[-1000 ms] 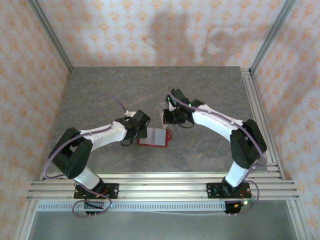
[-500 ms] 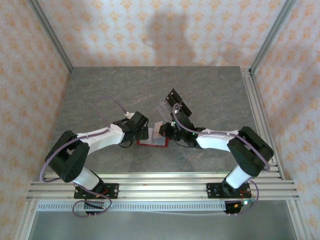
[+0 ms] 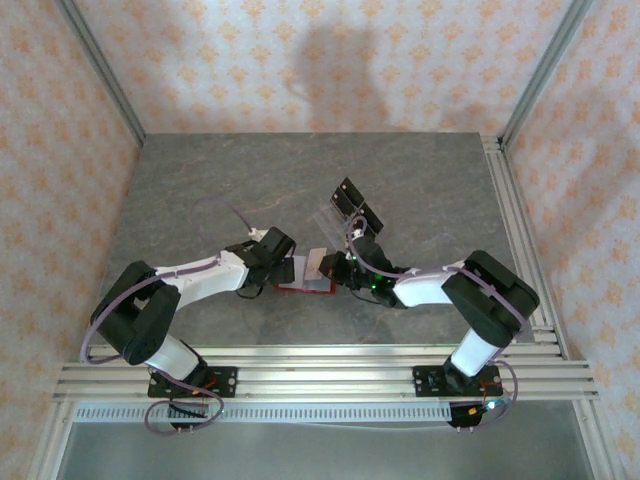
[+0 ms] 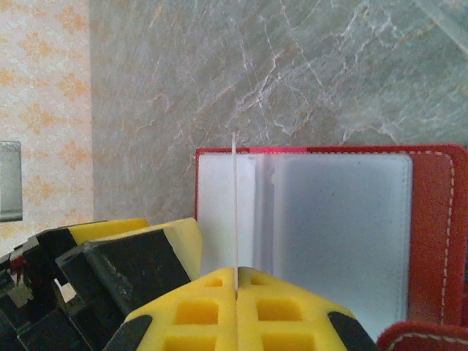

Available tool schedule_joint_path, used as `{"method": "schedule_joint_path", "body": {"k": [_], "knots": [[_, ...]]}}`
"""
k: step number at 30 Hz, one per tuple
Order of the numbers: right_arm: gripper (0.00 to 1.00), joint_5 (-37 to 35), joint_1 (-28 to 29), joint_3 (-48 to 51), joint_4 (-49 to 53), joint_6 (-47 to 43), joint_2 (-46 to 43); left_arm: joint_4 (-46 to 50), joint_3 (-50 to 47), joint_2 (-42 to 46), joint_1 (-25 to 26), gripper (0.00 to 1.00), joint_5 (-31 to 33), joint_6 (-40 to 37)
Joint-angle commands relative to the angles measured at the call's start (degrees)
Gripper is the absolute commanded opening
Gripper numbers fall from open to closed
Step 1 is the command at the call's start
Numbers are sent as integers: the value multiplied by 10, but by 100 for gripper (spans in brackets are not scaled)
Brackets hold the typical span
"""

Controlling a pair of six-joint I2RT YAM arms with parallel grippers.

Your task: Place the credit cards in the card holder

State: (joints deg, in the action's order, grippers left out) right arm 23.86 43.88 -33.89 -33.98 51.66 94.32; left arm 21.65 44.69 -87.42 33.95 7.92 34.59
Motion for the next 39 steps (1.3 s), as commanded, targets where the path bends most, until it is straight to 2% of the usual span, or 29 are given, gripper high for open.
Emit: {"method": "schedule_joint_path", "body": {"k": [1, 29, 39], "knots": [[0, -3, 6, 11, -44, 10, 8, 15, -9, -8, -5, 98, 22, 8], [0, 15, 14, 22, -124, 39, 77, 15, -16, -15, -5, 98, 27, 14], [0, 20, 14, 36, -130, 40, 76, 14, -20, -14, -4, 98, 27, 14]]}}
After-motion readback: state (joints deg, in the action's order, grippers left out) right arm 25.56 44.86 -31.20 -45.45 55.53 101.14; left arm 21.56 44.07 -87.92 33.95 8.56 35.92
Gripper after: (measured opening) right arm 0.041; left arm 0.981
